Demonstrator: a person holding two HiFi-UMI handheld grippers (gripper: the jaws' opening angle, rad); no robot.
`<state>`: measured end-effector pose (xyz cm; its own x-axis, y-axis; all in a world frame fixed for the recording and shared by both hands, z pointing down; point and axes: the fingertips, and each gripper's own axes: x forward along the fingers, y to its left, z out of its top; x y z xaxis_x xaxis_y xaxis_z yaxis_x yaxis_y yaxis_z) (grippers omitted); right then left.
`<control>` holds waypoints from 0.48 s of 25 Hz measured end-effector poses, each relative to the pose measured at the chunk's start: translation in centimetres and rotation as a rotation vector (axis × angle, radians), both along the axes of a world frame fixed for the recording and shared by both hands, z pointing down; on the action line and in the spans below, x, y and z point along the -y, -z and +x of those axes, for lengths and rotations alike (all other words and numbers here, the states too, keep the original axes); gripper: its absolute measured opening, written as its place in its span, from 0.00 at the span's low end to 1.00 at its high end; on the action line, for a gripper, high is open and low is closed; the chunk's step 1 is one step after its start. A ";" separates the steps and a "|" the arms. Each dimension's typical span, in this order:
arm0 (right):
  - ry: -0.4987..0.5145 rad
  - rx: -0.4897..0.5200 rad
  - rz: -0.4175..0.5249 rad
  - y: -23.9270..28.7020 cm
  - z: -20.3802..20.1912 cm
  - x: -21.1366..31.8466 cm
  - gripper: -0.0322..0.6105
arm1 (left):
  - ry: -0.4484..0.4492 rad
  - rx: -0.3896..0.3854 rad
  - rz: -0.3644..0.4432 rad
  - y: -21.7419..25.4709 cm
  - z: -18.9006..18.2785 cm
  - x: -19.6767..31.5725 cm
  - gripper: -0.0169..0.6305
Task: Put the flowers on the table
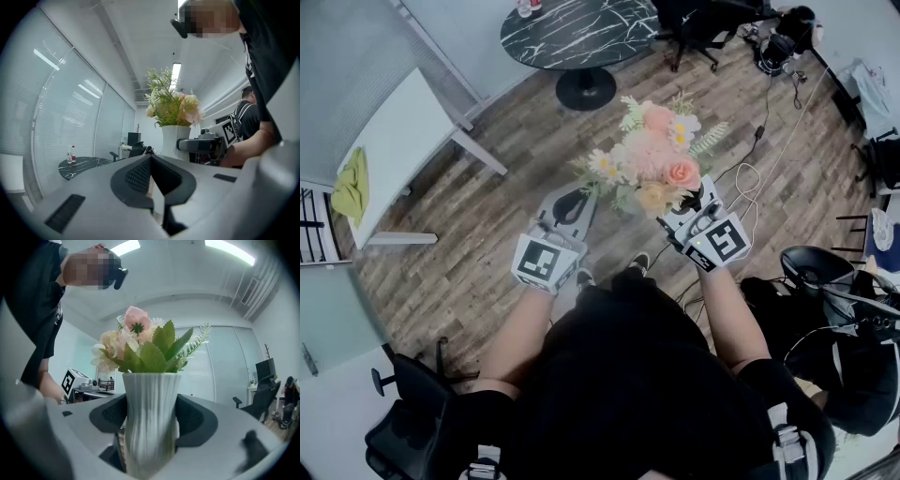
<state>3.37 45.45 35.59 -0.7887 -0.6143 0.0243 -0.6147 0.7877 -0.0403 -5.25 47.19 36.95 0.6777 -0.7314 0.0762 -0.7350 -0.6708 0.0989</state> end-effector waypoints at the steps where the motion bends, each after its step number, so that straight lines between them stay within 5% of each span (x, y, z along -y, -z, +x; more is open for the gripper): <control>1: 0.000 -0.002 0.000 0.0 0.0 -0.1 0.56 | 0.000 0.003 0.000 0.1 0.0 -0.1 0.04; 12: 0.009 0.018 -0.033 -0.6 1.3 -0.5 0.56 | -0.005 0.021 0.011 0.2 1.6 -0.6 0.04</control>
